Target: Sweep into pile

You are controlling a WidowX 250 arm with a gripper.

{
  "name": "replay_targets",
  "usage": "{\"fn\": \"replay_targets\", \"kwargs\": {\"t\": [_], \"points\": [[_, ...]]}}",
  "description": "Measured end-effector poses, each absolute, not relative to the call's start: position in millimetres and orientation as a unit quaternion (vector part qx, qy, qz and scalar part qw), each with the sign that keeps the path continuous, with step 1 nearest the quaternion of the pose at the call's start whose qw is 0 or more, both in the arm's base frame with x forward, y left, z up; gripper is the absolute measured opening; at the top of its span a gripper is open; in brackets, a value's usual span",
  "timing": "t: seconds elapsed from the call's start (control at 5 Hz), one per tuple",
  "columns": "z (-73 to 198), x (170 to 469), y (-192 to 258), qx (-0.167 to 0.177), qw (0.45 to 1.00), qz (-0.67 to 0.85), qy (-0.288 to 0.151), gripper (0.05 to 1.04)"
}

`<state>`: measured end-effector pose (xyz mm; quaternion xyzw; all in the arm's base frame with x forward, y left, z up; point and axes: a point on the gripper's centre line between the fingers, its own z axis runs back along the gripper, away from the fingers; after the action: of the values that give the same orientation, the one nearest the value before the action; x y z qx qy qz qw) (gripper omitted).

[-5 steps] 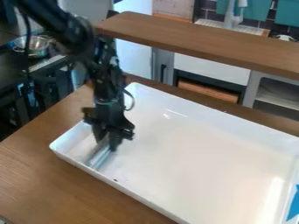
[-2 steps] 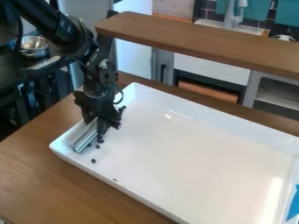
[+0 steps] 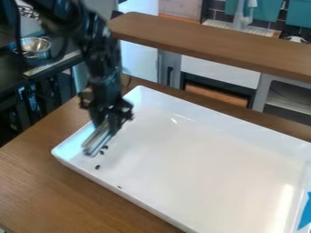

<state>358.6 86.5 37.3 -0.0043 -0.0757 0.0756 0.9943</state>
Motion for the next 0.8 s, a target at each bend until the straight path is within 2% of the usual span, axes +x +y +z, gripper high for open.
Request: {"fn": "replay_targets", "kwargs": {"t": [0.2,0.4,0.8], "points": [[47.7,360.1,35.1,-0.033,0.993,0.083,-0.081,0.376],[25.0,347.0,3.0,-0.049,0.990,0.106,-0.084,0.376],[6.8,341.8,2.5,-0.041,0.985,0.118,-0.123,0.376]]}}
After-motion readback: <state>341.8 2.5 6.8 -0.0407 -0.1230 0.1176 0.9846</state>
